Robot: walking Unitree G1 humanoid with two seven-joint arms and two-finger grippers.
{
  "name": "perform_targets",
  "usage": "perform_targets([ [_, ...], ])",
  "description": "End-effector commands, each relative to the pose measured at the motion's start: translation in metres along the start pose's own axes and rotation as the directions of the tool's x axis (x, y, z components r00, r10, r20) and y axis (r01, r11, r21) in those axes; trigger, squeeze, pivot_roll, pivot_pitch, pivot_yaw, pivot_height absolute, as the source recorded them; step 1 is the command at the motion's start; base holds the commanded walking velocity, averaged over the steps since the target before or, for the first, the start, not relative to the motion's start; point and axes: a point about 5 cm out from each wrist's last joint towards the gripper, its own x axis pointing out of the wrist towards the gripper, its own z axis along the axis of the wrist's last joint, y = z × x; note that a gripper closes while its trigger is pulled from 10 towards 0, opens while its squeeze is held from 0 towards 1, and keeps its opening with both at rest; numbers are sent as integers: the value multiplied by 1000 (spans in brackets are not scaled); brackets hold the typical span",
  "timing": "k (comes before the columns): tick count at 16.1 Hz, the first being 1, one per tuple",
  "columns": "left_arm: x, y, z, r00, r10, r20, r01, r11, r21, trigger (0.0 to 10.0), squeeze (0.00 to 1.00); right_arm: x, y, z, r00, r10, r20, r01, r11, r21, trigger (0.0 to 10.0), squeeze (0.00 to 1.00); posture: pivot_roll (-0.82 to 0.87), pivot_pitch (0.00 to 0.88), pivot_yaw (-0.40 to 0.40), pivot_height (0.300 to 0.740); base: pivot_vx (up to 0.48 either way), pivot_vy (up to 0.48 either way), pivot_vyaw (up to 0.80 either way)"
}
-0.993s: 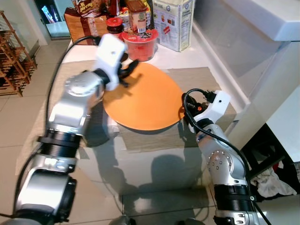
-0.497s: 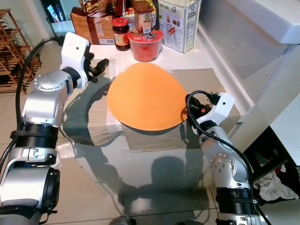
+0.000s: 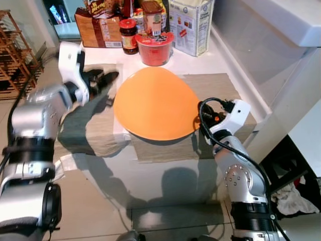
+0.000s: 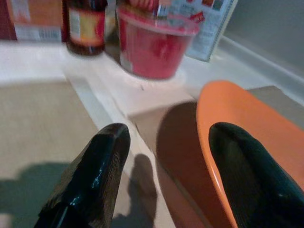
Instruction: Setting the table
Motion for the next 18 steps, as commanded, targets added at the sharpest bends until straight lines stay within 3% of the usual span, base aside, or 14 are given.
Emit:
perform_targets([
  [1,-8,1,8,999,-34,15,35,999,-42,10000,0,-5,-12,-17,995,-55,-82,54,998,-18,0,0,-36,41,44,727,0,0,0],
  [2,-12,2,6,998,-69,-4,69,992,-102,10000,0,-5,-11,-17,995,-52,-86,51,999,-17,0,0,-25,42,39,727,0,0,0],
  [4,-17,6,6,995,-94,-17,90,985,-149,10000,0,-4,-10,-17,995,-49,-87,47,999,-15,0,0,-22,42,41,727,0,0,0],
  [9,-18,-7,1,979,-202,-35,190,960,-206,10000,0,-4,-10,-17,995,-47,-86,47,999,-11,0,0,-28,41,40,727,0,0,0],
  [18,2,-51,-42,933,-326,-153,301,939,-167,10000,0,-5,-11,-14,996,-51,-76,49,999,-20,0,0,-53,40,41,727,0,0,0],
])
